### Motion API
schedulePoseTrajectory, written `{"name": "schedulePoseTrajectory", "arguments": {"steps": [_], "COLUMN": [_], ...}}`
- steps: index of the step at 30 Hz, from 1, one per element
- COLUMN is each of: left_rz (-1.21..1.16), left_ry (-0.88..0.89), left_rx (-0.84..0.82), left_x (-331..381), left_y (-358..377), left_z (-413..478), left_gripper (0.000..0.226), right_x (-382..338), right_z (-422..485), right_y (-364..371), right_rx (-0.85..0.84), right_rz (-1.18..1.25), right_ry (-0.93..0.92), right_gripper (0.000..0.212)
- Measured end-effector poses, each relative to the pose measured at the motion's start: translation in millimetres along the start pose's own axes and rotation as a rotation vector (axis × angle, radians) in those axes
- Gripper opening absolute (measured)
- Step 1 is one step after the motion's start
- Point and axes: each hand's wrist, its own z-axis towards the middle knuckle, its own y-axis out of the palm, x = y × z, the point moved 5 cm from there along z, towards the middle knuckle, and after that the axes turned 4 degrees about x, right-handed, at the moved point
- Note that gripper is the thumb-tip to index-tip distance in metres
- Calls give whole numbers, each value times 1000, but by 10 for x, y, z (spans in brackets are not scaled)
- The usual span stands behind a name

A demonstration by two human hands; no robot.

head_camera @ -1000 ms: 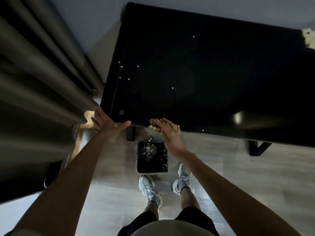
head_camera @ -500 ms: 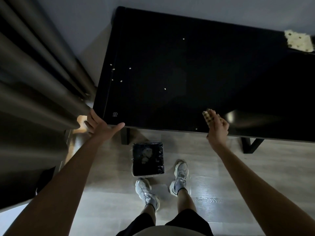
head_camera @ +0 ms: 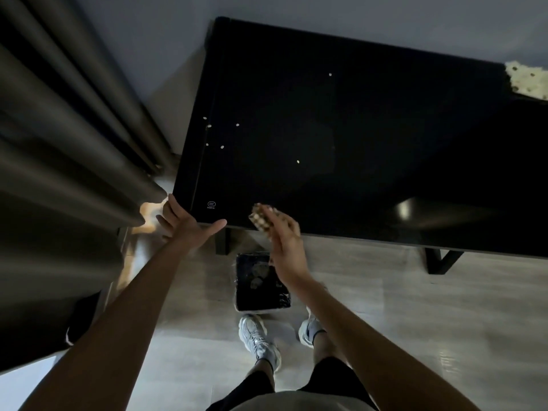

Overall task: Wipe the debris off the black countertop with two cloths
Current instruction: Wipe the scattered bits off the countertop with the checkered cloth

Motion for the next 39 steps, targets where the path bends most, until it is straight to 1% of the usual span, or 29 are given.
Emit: {"name": "schedulePoseTrajectory", "arguments": {"steps": [2, 4, 6, 8, 11, 14, 17, 20, 22, 23, 26, 28, 33, 35, 37, 39], "left_rz": [15, 31, 23, 32, 83, 94, 118, 168, 219, 244, 313, 329, 380, 386, 377, 381], "left_ry": [-12, -8, 57, 135, 276, 425, 481, 492, 496, 503, 520, 516, 435, 382, 313, 273], "left_rx": [-58, -59, 26, 129, 186, 195, 202, 208, 208, 204, 203, 216, 289, 299, 290, 275], "left_x": [34, 118, 322, 607, 1080, 1560, 2015, 2324, 2563, 2676, 2922, 2966, 2910, 2898, 2871, 2843], "left_y": [-49, -111, -193, -281, -344, -328, -208, -112, 8, 68, 191, 230, 176, 131, 94, 65], "left_z": [7, 36, 63, 92, 220, 441, 723, 951, 1185, 1289, 1581, 1737, 2102, 2205, 2284, 2351], "left_gripper": [124, 117, 105, 88, 70, 58, 52, 49, 47, 47, 46, 47, 50, 52, 54, 56], "right_x": [-71, -66, -24, 56, 216, 375, 633, 951, 1144, 1194, 1255, 1294, 1317, 1236, 1123, 1054], "right_z": [90, 258, 485, 749, 1174, 1651, 2175, 2516, 2821, 2985, 3571, 3985, 4909, 5194, 5413, 5522], "right_y": [-309, -678, -1032, -1341, -1697, -1974, -2140, -2082, -2037, -2036, -2138, -2233, -2261, -2144, -1951, -1803], "right_rx": [69, 167, 256, 353, 480, 585, 673, 714, 702, 702, 701, 694, 694, 614, 439, 264], "right_rz": [24, 0, -8, -10, -38, -58, -36, -7, -63, -83, -126, -141, -170, -210, -269, -304], "right_ry": [12, 14, 56, 143, 222, 269, 362, 525, 592, 593, 527, 490, 421, 300, 117, -16], "right_gripper": [47, 40, 34, 29, 23, 24, 26, 24, 23, 23, 24, 26, 31, 33, 35, 37]}}
